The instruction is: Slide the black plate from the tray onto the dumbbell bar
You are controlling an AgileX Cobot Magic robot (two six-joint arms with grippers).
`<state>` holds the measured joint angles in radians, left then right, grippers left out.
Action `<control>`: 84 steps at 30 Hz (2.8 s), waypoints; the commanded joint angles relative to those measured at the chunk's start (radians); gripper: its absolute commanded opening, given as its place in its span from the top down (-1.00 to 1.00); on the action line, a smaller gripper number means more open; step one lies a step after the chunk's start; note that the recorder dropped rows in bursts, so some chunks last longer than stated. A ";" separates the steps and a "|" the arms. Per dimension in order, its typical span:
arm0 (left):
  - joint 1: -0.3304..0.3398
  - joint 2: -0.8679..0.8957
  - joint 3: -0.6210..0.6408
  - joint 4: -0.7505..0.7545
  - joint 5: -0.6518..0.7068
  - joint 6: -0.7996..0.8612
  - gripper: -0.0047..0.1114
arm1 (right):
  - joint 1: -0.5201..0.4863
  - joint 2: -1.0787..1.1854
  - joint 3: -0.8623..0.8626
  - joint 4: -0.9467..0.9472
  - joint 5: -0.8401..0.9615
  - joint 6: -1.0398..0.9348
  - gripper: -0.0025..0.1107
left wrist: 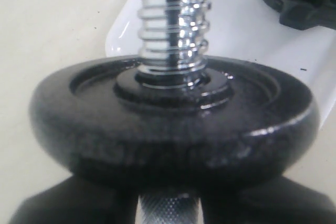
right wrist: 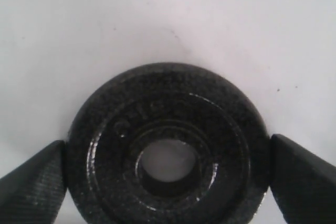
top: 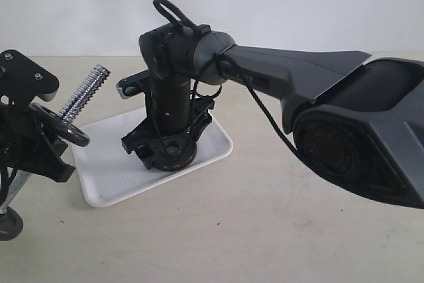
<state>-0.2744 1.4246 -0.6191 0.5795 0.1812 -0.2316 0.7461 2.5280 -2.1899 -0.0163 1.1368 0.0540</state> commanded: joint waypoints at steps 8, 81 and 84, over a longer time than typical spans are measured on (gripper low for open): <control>0.002 -0.040 -0.032 0.039 -0.494 0.014 0.84 | -0.069 0.030 0.027 -0.021 0.070 -0.129 0.96; 0.002 -0.040 -0.032 0.046 -0.484 0.267 0.84 | -0.377 -0.295 0.065 1.147 0.084 -0.551 0.96; 0.002 -0.040 -0.032 0.014 -0.503 0.294 0.84 | -0.373 -0.305 0.118 1.153 0.084 -0.551 0.96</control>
<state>-0.2744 1.4246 -0.6191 0.5722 0.1505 0.0178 0.3655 2.2627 -2.1039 1.0738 1.2209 -0.4954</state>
